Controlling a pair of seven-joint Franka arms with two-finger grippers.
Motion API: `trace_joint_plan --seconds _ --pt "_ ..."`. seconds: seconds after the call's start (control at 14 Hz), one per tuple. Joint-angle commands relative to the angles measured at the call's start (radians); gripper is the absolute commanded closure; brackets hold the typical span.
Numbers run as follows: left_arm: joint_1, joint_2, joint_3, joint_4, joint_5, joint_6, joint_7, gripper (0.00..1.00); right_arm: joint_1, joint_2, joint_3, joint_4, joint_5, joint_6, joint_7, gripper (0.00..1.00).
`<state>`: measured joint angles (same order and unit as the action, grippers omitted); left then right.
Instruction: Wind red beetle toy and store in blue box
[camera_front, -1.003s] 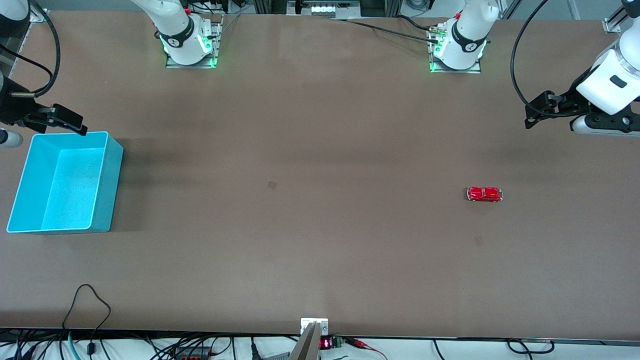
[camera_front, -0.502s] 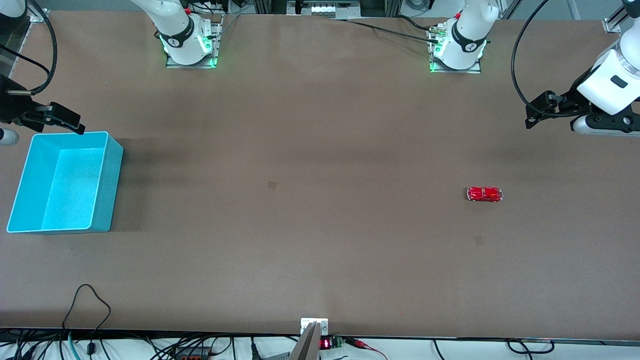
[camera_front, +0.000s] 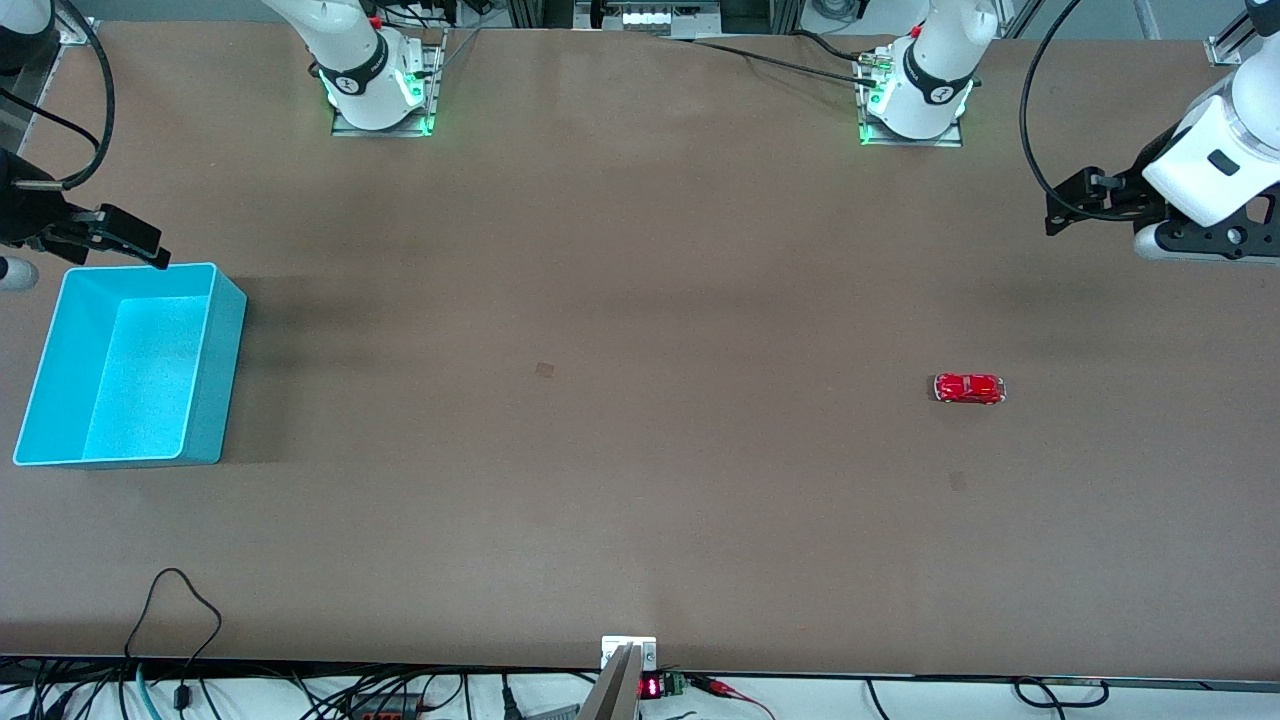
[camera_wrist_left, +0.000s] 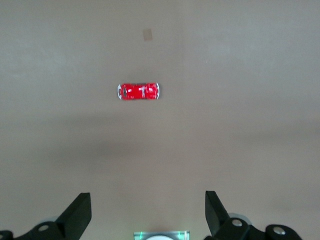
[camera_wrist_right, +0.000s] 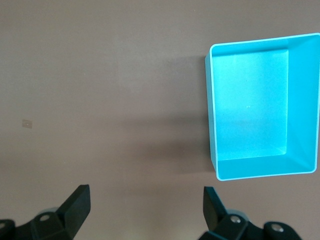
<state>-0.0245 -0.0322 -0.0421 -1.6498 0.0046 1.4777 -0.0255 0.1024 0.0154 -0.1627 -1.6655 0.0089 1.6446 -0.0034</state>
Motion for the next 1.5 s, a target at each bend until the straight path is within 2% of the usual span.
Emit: trace_joint_plan --seconds 0.0,0.29,0.5,0.64,0.86,1.0,1.15,1.43 --pt "0.006 0.009 -0.012 0.033 -0.009 -0.092 0.019 0.0 0.003 0.001 0.002 0.012 -0.012 -0.006 -0.004 0.0" --pt "-0.011 0.012 -0.025 0.035 -0.009 -0.261 0.022 0.0 0.003 0.008 0.003 0.013 -0.01 -0.005 -0.001 0.0" --pt "-0.009 0.009 -0.059 0.03 -0.003 -0.307 0.039 0.0 0.0 0.009 0.003 0.013 -0.01 -0.005 0.005 0.0" --pt "-0.006 0.008 -0.082 0.022 0.006 -0.294 0.175 0.0 0.0 0.009 0.003 0.013 -0.01 -0.003 0.006 0.0" --pt "0.027 0.003 -0.076 -0.05 0.008 -0.162 0.5 0.0 -0.001 0.018 0.003 0.013 -0.01 0.003 0.006 0.0" --pt "0.102 0.011 -0.079 -0.1 0.006 -0.065 0.631 0.0 -0.001 0.018 0.003 0.013 -0.01 0.003 0.006 0.0" --pt "0.126 0.009 -0.079 -0.226 0.006 0.144 0.763 0.0 -0.001 0.023 0.003 0.013 -0.01 0.011 0.006 0.0" --pt "0.126 0.021 -0.079 -0.408 0.008 0.422 0.985 0.0 -0.006 0.023 0.003 0.013 -0.012 0.012 0.002 0.0"
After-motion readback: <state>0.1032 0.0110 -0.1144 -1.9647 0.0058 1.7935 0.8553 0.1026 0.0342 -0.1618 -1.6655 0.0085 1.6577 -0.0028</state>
